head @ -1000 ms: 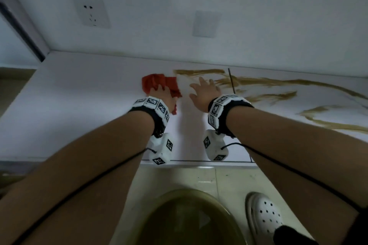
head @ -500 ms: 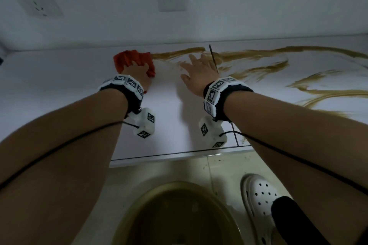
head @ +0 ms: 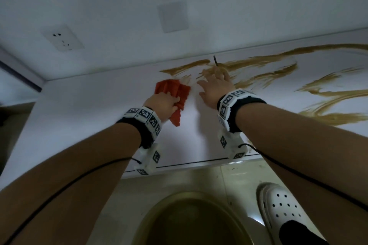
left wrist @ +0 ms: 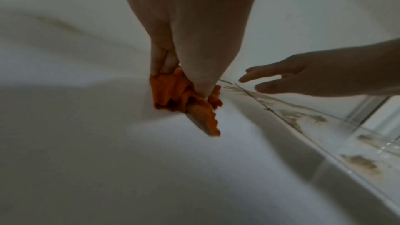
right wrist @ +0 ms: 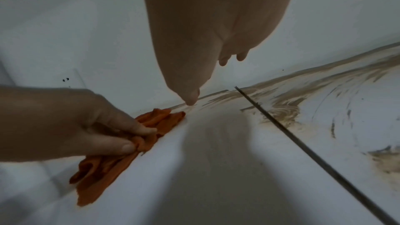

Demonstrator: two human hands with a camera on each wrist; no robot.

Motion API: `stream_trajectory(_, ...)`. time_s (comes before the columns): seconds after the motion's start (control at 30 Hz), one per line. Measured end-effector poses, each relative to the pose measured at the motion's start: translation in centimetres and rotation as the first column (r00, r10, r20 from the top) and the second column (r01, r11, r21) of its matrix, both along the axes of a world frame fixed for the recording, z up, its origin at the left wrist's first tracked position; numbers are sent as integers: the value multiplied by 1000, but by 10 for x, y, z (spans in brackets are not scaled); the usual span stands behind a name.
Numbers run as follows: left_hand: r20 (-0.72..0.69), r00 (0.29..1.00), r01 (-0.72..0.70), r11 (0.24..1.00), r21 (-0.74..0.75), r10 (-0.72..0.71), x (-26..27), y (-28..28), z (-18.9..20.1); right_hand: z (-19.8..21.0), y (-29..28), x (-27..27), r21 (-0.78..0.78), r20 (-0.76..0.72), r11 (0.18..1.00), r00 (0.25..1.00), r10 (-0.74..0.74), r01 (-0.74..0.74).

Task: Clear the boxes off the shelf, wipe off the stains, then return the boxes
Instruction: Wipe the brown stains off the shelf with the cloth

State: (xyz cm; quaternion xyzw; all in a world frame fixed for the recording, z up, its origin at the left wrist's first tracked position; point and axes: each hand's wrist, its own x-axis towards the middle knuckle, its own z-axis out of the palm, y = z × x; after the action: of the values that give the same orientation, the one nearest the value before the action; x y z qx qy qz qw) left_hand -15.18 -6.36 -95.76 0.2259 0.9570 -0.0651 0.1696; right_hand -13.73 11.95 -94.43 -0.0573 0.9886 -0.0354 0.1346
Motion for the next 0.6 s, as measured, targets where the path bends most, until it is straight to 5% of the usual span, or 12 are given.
stream_trajectory(0.17, -27, 985, -172, 979, -110, 170, -22, -22, -12, -2, 9, 4, -2, 11, 1000, 1000, -16, 16)
stream_trajectory(0.4, 30, 934, -357, 934, 17, 356, -52, -1, -13, -13, 17, 6, -16, 104, 996, 991, -81, 84)
stream_trajectory(0.6, 147, 955, -286, 934, 215, 258, -47, 61, -16, -16, 19, 9, -57, 78, 991, 990, -118, 123)
